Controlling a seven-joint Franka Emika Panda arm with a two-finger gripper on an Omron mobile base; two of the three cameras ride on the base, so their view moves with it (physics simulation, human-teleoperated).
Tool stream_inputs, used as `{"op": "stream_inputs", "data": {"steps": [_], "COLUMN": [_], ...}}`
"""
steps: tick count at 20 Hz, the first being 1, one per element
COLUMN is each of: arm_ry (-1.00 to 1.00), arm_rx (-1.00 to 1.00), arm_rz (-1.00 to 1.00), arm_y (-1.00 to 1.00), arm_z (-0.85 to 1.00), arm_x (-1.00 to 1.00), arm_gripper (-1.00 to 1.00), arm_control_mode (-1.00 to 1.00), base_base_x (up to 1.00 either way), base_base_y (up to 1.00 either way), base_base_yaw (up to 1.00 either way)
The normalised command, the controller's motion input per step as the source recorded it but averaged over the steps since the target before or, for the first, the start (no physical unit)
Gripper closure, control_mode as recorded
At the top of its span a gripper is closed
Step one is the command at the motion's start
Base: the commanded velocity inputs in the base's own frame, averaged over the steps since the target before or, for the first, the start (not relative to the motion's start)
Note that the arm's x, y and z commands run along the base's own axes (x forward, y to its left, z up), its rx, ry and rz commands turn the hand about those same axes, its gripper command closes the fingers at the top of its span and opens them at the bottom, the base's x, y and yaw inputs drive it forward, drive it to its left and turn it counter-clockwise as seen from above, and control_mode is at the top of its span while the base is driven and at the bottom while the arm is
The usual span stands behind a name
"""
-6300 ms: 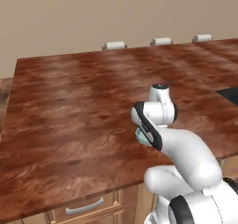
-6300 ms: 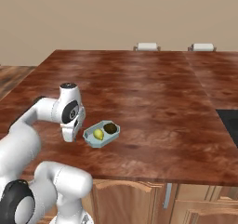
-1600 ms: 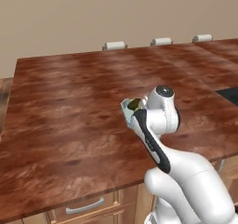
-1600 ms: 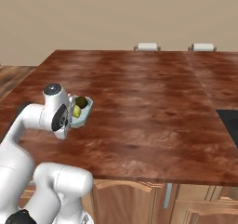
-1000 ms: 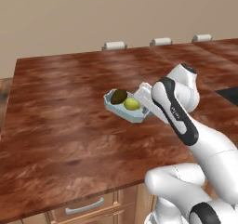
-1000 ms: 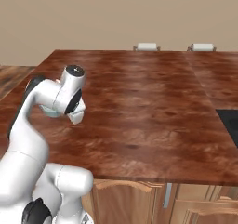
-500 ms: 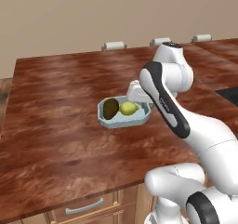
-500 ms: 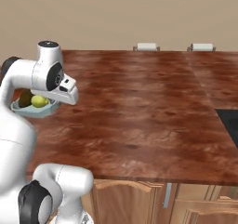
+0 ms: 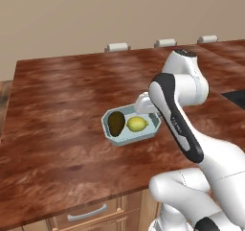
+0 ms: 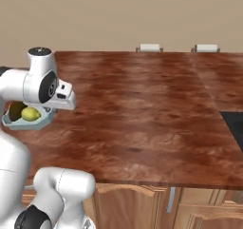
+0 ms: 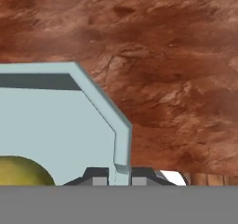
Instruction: Take the lemon and avocado out of the freezer and place them in the tupperware container on the counter. Then put the tupperware containing the vegetables back in the freezer.
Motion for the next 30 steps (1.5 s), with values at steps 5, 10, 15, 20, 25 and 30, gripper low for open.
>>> {"op": "stream_inputs", "data": {"steps": [5,10,15,20,25,30], "arm_ry": [0.0,0.0,0.07,0.13,0.1,0.05], "arm_rx": [0.07,0.07,0.14,0.16,0.08,0.04], "arm_rz": [0.05,0.04,0.0,0.0,0.0,0.0], "arm_y": [0.0,0.0,0.0,0.0,0.0,0.0], "arm_z": [0.08,0.14,0.17,0.22,0.13,0.01], "arm_x": [-0.24,-0.37,-0.09,-0.04,-0.41,-0.67], "arm_gripper": [1.0,1.0,1.0,1.0,1.0,1.0], "arm_control_mode": [-1.0,-1.0,-1.0,-1.0,-1.0,-1.0], "base_base_x": [0.0,0.0,0.0,0.0,0.0,0.0], "base_base_y": [0.0,0.0,0.0,0.0,0.0,0.0], "base_base_yaw": [0.0,0.0,0.0,0.0,0.0,0.0]}}
